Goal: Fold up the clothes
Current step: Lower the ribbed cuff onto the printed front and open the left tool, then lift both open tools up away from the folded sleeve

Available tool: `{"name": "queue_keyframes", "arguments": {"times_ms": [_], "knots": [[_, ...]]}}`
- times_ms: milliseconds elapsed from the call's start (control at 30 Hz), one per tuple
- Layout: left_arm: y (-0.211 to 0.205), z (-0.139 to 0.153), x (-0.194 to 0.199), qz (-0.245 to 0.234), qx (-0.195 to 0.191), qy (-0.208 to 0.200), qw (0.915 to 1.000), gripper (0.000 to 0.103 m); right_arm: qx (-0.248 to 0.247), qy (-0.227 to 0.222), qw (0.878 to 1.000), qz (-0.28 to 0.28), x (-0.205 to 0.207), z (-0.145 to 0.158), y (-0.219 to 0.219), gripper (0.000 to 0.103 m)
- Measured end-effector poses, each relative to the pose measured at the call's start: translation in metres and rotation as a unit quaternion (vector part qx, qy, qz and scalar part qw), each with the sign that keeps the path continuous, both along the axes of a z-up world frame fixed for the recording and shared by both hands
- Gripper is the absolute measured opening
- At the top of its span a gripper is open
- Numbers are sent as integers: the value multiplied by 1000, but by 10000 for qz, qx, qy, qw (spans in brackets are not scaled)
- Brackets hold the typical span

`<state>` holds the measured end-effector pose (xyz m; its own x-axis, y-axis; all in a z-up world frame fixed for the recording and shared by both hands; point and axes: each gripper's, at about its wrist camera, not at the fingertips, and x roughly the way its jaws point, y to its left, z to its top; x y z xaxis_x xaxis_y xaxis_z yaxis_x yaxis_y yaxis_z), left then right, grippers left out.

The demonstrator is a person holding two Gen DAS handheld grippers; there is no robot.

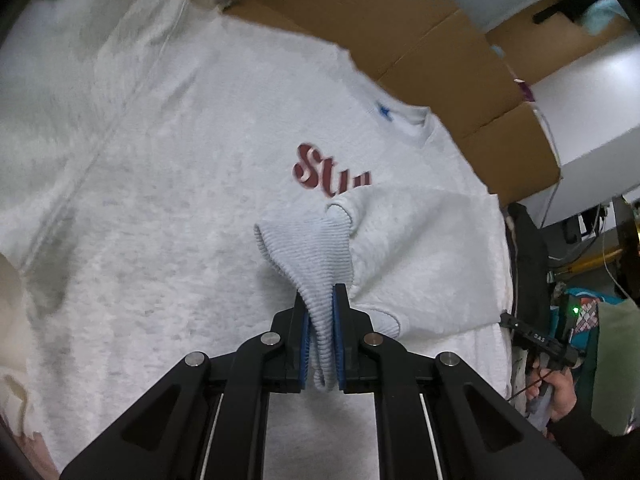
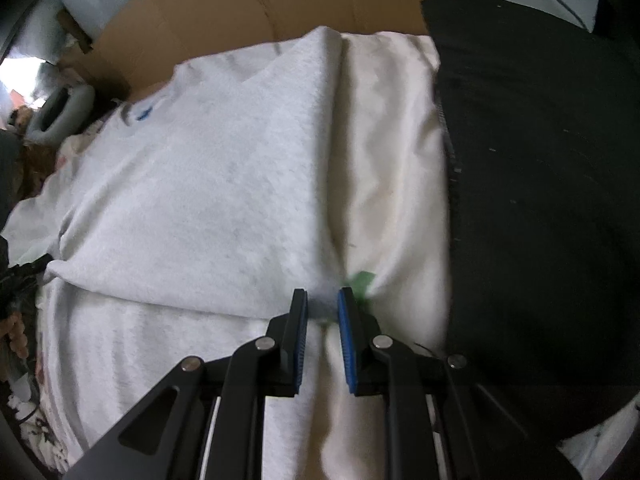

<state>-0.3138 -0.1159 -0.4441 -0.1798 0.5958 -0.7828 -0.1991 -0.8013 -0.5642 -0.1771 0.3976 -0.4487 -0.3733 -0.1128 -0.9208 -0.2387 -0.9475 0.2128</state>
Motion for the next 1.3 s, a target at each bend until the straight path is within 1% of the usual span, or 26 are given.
{"name": "queue_keyframes", "arguments": {"times_ms": [67, 167, 300, 400, 500, 600, 767, 867, 1000, 1133, 1200, 1300], "knots": [[-1, -5, -3, 30, 19, -253, 9997, 11, -24, -8, 10000, -50, 0, 2, 2, 14], [-6, 1, -2, 57, -9, -280, 9996, 15, -74, 57, 9999, -91, 1, 6, 4, 14], [-20, 16, -1, 342, -97, -178, 9992, 15, -164, 233, 9996, -28, -1, 13, 0, 14], [-27, 30, 2, 481, -149, 18, 9987, 15, -222, 321, 9992, 20, -4, 17, -4, 14], [-26, 41, 6, 467, -39, 188, 9987, 15, -276, 402, 9988, 79, -7, 19, -9, 14], [-8, 46, 9, 231, 80, 267, 9993, 15, -325, 450, 9984, 117, -6, 21, -15, 14], [43, 39, 8, -211, 350, 211, 9989, 15, -372, 439, 9981, 241, -15, 15, -27, 14], [66, 27, 9, -406, 416, 100, 9983, 15, -356, 364, 9983, 289, -18, 7, -31, 14], [76, 10, 12, -488, 137, 58, 9987, 15, -307, 207, 9990, 249, -19, -6, -33, 14], [79, -8, 16, -570, -82, -172, 9982, 15, -323, 165, 9993, 87, -16, -10, -33, 14], [84, -4, 18, -599, -204, -94, 9979, 15, -345, 133, 9993, -6, -17, -8, -33, 14], [86, 2, 19, -532, -242, -124, 9982, 15, -417, 97, 9990, -117, -17, -1, -30, 14]]}}
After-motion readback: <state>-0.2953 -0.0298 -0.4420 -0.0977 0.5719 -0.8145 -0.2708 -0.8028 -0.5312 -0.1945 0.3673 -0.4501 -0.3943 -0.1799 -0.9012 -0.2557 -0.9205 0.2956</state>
